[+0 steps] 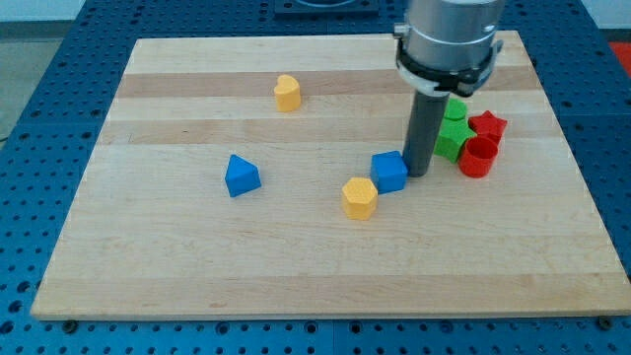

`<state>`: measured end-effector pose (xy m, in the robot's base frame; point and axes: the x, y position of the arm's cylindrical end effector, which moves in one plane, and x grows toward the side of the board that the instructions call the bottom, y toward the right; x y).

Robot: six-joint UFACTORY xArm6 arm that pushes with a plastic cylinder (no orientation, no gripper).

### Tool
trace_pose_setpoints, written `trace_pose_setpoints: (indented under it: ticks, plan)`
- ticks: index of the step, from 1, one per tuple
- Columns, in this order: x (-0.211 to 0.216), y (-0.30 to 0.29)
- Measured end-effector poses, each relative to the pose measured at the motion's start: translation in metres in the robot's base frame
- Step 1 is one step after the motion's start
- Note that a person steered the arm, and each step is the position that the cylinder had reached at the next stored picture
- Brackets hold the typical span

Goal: Point your arm at yellow hexagon

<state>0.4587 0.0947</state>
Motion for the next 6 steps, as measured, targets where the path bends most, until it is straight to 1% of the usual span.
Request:
trace_pose_setpoints:
  ticks: [1,2,3,4,6]
  plan:
    - [0.005,-0.013]
    - [0.005,-0.047]
    - [0.005,-0.033]
    - [0.022,-0.025]
    - [0.081,-0.021]
